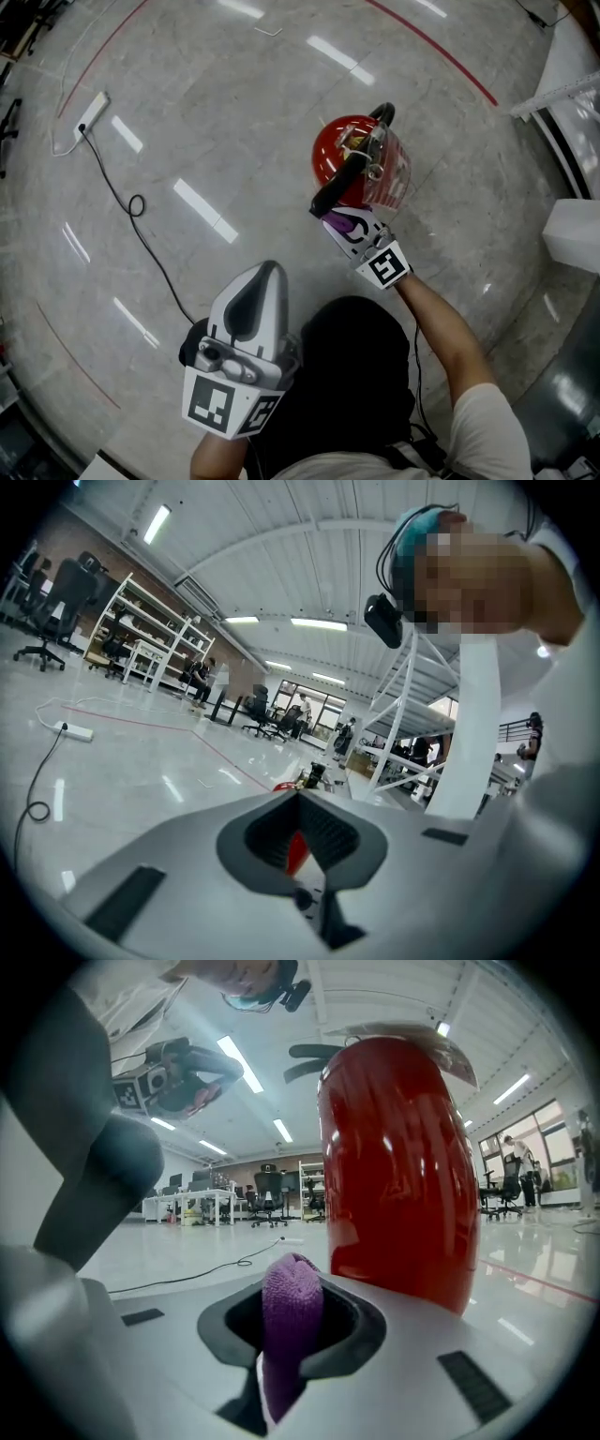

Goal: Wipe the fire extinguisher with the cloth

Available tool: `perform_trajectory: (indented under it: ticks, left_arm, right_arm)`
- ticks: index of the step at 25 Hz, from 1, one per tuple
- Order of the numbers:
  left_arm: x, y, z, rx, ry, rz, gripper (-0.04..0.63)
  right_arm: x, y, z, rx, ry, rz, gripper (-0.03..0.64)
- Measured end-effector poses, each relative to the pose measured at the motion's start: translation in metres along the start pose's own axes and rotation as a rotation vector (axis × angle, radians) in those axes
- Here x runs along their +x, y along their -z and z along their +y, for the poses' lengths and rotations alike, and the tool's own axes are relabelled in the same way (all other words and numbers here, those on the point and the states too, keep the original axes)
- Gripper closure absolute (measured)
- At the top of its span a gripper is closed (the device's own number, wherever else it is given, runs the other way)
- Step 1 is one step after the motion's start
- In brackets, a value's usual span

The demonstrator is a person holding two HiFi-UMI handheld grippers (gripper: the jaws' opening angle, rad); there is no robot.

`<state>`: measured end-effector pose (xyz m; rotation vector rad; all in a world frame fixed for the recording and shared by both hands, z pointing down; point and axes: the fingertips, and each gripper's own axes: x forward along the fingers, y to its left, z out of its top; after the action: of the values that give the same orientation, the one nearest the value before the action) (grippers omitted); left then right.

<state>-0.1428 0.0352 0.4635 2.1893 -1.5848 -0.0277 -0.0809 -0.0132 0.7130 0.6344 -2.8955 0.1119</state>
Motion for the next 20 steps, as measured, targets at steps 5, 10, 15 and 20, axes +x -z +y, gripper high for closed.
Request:
perform_trajectory:
  ticks: [5, 10, 15, 20]
  left_arm:
    - [-0.004, 0.001, -0.003, 0.007, 0.002, 0.001, 0.591]
    - [-0.006, 0.002, -0.001, -0.004, 0.006, 0.001, 0.591]
    - [-0.008, 0.003, -0.001, -0.006, 0.006, -0.002, 0.591]
    - [-0.008, 0.003, 0.001, -0.019, 0.006, -0.009, 0.591]
  right_arm:
    - [0.012, 0.042, 0.0, -0.02, -0.01, 0.065, 0.549]
    - [0.016, 0.051, 0.001, -0.022, -0.004, 0.06, 0.549]
    - [0.019, 0.067, 0.005, -0.036, -0.021, 0.114, 0.549]
    - [0.022, 0.08, 0.002, -0.001, -0.002, 0.139, 0.549]
